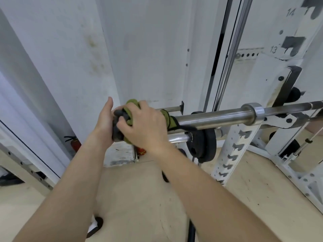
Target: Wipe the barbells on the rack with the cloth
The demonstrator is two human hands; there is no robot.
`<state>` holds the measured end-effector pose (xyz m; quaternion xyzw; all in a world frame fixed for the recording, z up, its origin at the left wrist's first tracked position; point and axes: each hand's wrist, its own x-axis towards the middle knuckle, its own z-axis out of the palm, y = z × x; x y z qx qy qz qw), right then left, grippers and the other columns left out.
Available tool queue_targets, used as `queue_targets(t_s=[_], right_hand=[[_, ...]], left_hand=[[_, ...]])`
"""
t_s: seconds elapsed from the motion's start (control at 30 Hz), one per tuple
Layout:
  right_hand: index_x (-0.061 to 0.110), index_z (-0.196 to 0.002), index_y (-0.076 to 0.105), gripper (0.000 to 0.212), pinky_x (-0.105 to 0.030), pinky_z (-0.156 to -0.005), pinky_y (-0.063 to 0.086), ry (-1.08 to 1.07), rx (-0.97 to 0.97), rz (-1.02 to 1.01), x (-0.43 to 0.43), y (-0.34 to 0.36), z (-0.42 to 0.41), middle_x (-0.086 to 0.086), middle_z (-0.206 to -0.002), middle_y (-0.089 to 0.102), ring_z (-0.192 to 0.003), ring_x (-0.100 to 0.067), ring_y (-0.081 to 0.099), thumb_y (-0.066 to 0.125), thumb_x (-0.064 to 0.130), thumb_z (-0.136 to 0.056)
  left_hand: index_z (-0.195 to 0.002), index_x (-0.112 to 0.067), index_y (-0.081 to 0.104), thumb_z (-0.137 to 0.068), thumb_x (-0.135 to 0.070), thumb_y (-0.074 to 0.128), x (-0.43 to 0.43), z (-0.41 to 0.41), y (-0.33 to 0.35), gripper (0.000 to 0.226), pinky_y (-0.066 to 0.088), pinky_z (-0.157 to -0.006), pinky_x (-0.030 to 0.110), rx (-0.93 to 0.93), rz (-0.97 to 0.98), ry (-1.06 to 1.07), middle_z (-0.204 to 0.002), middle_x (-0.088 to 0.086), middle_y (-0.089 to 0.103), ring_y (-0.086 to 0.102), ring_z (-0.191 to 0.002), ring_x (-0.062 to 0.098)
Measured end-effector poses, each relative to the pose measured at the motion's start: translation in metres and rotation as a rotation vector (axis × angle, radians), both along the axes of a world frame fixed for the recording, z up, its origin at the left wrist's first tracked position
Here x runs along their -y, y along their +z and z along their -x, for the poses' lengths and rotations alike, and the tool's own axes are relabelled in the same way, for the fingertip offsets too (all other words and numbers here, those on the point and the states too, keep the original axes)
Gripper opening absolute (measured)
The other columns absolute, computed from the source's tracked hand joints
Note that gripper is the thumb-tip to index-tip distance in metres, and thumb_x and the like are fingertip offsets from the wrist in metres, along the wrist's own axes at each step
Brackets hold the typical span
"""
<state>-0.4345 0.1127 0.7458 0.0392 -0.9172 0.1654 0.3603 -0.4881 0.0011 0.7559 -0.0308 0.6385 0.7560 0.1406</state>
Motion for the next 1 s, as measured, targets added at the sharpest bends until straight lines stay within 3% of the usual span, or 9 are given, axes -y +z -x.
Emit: queue_targets(t_s=[0.17, 0.3, 0.43, 0.6, 0.67, 0.8, 0.87, 0.93, 1.0], right_hand=[[0.027, -0.114, 0.06, 0.039, -0.03, -0.066, 0.04, -0.142, 0.046, -0.085, -0.108, 0.0, -0.011, 0.002, -0.1, 0.064, -0.077, -0.021, 0.063, 0.037, 0.052, -0.095], [0.023, -0.117, 0.063, 0.043, -0.031, -0.082, 0.042, -0.268, 0.018, 0.064, -0.199, -0.006, -0.037, -0.004, -0.106, 0.067, -0.082, -0.02, 0.058, 0.038, 0.048, -0.093], [0.016, -0.112, 0.066, 0.039, -0.041, -0.091, 0.042, -0.452, -0.081, 0.265, -0.204, -0.012, -0.035, -0.009, -0.104, 0.064, -0.091, -0.03, 0.059, 0.043, 0.04, -0.09], [0.02, -0.102, 0.069, 0.032, -0.044, -0.098, 0.041, -0.426, -0.138, 0.227, -0.084, -0.016, -0.021, -0.005, -0.1, 0.064, -0.088, -0.027, 0.06, 0.049, 0.039, -0.086], [0.022, -0.101, 0.069, 0.029, -0.04, -0.09, 0.043, -0.245, -0.135, 0.156, -0.036, -0.019, -0.018, -0.003, -0.098, 0.064, -0.083, -0.024, 0.06, 0.055, 0.04, -0.083], [0.024, -0.109, 0.068, 0.036, -0.039, -0.075, 0.048, 0.039, -0.058, -0.004, -0.002, -0.012, -0.014, -0.003, -0.097, 0.062, -0.078, -0.027, 0.061, 0.056, 0.044, -0.082], [0.025, -0.114, 0.066, 0.039, -0.035, -0.067, 0.047, 0.075, -0.036, -0.072, -0.031, -0.007, -0.013, -0.002, -0.098, 0.064, -0.076, -0.026, 0.064, 0.054, 0.047, -0.084], [0.026, -0.122, 0.062, 0.042, -0.031, -0.064, 0.044, 0.041, -0.01, -0.113, -0.075, -0.006, -0.017, -0.002, -0.102, 0.065, -0.077, -0.024, 0.065, 0.051, 0.05, -0.089], [0.025, -0.128, 0.058, 0.046, -0.031, -0.068, 0.047, -0.042, 0.023, -0.112, -0.125, -0.005, -0.026, -0.002, -0.108, 0.066, -0.081, -0.022, 0.065, 0.044, 0.051, -0.092]], left_hand=[[-0.136, -0.019, 0.062, -0.102, -0.057, 0.031, 0.005, -0.001, -0.027, 0.06, 0.051, -0.096, 0.047, 0.1, -0.153, -0.135, -0.13, 0.013, 0.068, 0.063, -0.12, 0.035], [-0.135, -0.024, 0.065, -0.104, -0.05, 0.029, 0.004, -0.015, -0.055, 0.054, 0.039, -0.109, 0.051, 0.197, -0.259, -0.021, -0.135, 0.007, 0.066, 0.057, -0.129, 0.029], [-0.131, -0.023, 0.067, -0.105, -0.041, 0.04, -0.014, -0.047, -0.05, 0.041, 0.052, -0.09, 0.04, 0.115, -0.382, 0.255, -0.125, 0.005, 0.071, 0.064, -0.117, 0.023], [-0.13, -0.029, 0.062, -0.103, -0.043, 0.041, -0.024, -0.05, -0.034, 0.037, 0.035, -0.114, 0.031, -0.147, -0.016, 0.474, -0.136, -0.006, 0.058, 0.051, -0.127, 0.013], [-0.133, -0.025, 0.058, -0.106, -0.047, 0.033, -0.022, -0.041, -0.022, 0.042, 0.038, -0.108, 0.03, -0.212, 0.102, 0.394, -0.135, -0.005, 0.059, 0.053, -0.125, 0.012], [-0.076, -0.021, 0.063, -0.105, -0.055, 0.032, -0.011, -0.017, 0.004, 0.055, 0.048, -0.049, 0.019, -0.075, 0.116, 0.096, -0.062, -0.002, 0.06, 0.06, -0.051, 0.012], [-0.073, -0.018, 0.07, -0.1, -0.062, 0.035, -0.002, -0.008, 0.007, 0.063, 0.056, -0.069, 0.03, -0.028, 0.201, -0.077, -0.068, 0.004, 0.066, 0.063, -0.062, 0.021], [-0.101, -0.016, 0.077, -0.098, -0.06, 0.044, 0.004, -0.006, 0.006, 0.055, 0.055, -0.096, 0.045, 0.048, 0.208, -0.192, -0.102, 0.009, 0.077, 0.071, -0.093, 0.029], [-0.121, -0.018, 0.074, -0.096, -0.054, 0.048, 0.007, -0.007, -0.003, 0.051, 0.053, -0.1, 0.052, 0.105, 0.111, -0.238, -0.122, 0.01, 0.073, 0.068, -0.114, 0.031]])
